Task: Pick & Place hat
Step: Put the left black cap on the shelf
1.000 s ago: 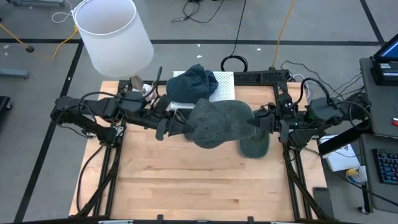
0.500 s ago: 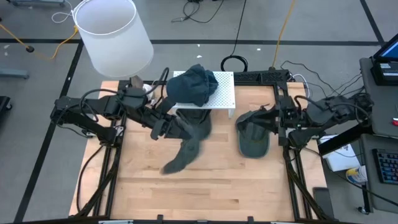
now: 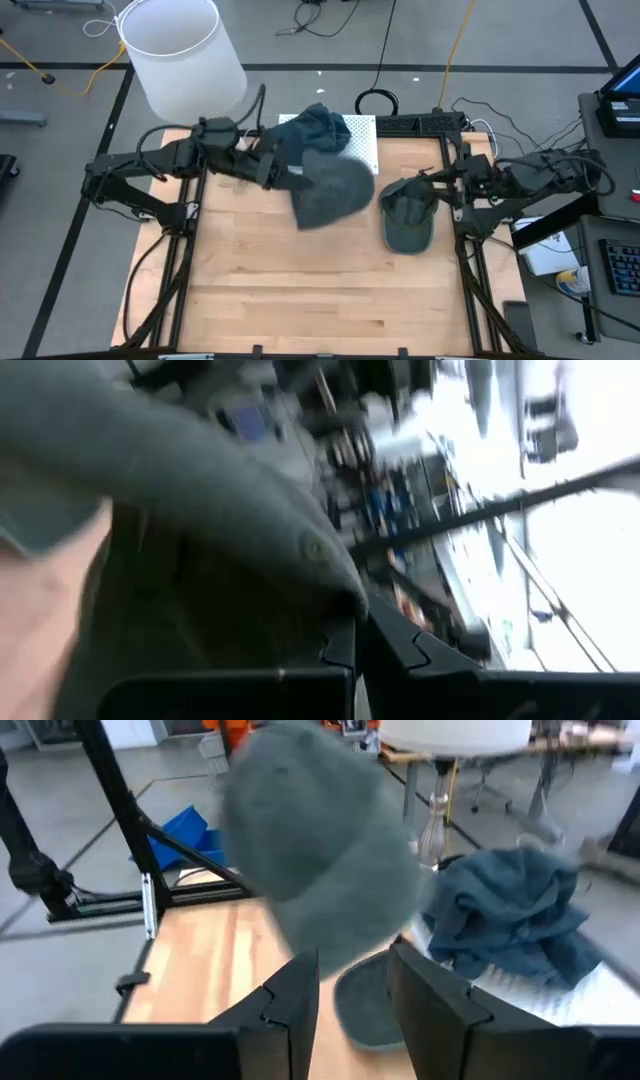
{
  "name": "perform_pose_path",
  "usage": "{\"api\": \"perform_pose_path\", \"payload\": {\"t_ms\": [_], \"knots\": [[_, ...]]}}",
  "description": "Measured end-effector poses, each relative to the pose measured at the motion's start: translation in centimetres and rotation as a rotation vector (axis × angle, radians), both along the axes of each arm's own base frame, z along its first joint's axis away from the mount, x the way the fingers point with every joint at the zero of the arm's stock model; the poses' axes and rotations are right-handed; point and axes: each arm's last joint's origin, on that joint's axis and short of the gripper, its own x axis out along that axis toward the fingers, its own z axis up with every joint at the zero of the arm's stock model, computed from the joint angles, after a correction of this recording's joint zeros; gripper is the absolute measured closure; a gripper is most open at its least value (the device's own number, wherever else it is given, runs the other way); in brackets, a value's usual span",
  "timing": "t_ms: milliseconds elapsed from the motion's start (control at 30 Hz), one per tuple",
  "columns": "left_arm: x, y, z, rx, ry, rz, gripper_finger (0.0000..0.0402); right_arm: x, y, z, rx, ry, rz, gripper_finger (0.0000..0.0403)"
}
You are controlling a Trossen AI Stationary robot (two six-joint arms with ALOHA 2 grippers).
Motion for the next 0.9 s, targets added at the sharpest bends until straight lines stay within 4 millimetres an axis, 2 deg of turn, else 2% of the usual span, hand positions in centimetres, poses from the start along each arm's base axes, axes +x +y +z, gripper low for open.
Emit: {"api": "perform_pose_path", "payload": {"t_ms": [167, 533, 633, 900], "knots": [[0.8, 2.4, 0.1, -0.035, -0.042, 0.093, 0.0401, -0.6, -0.3, 0.3, -0.086, -0.019, 0.025, 0.0287], [4.8, 6.8, -3.2, -0.095, 0.045, 0.214, 0.0401, -0.9, -0.4, 2.2, -0.22, -0.197, 0.052, 0.0287], [5.9, 7.8, -3.1, -0.085, 0.044, 0.246, 0.0401, -0.9, -0.4, 2.6, -0.291, -0.229, 0.058, 0.0287], [9.6, 10.6, -1.1, 0.0, 0.009, 0.286, 0.0401, -0.9, -0.4, 3.0, -0.448, -0.244, 0.071, 0.0287]]}}
